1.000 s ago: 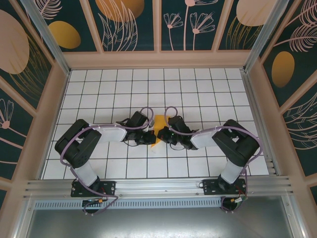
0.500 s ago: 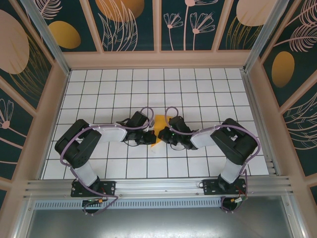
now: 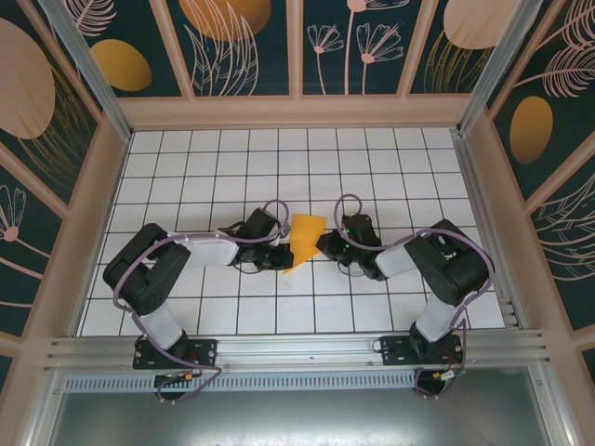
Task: Fold a paper plane with a square sheet of paper (pick it up from the middle)
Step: Third fold the triangle at the center of the table.
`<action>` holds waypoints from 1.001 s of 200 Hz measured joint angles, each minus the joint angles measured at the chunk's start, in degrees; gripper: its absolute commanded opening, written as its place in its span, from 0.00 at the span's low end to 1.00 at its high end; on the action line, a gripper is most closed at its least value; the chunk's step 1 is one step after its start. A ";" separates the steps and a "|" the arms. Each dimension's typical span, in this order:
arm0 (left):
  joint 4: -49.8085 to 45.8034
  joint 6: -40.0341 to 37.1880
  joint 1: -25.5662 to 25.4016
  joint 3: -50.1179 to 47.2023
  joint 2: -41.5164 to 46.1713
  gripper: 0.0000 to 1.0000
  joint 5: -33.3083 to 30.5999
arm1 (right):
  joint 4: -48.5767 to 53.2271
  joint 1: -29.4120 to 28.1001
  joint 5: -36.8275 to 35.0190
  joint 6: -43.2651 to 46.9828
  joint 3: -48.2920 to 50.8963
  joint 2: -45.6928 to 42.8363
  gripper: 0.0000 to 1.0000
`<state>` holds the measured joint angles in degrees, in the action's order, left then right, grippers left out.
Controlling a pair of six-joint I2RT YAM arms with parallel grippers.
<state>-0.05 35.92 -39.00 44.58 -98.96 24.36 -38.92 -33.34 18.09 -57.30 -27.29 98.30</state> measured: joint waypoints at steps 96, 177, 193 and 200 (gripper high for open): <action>0.17 -0.39 0.00 -0.15 0.13 0.00 0.02 | 6.73 -1.95 -0.50 6.21 -4.04 -5.81 0.00; 0.46 -0.52 0.00 -0.76 0.83 0.00 -0.74 | 5.60 -5.14 1.07 5.75 -7.61 3.85 0.00; 0.02 -0.57 0.00 -1.05 1.49 0.00 -1.14 | 4.81 -5.14 1.27 5.70 -7.61 4.15 0.00; -0.46 -0.57 0.02 -1.31 2.01 0.00 -1.36 | 4.52 -5.11 1.36 5.55 -7.58 4.31 0.00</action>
<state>-0.51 35.35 -38.98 43.27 -96.95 23.00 -34.39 -38.46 19.44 -51.75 -34.87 102.61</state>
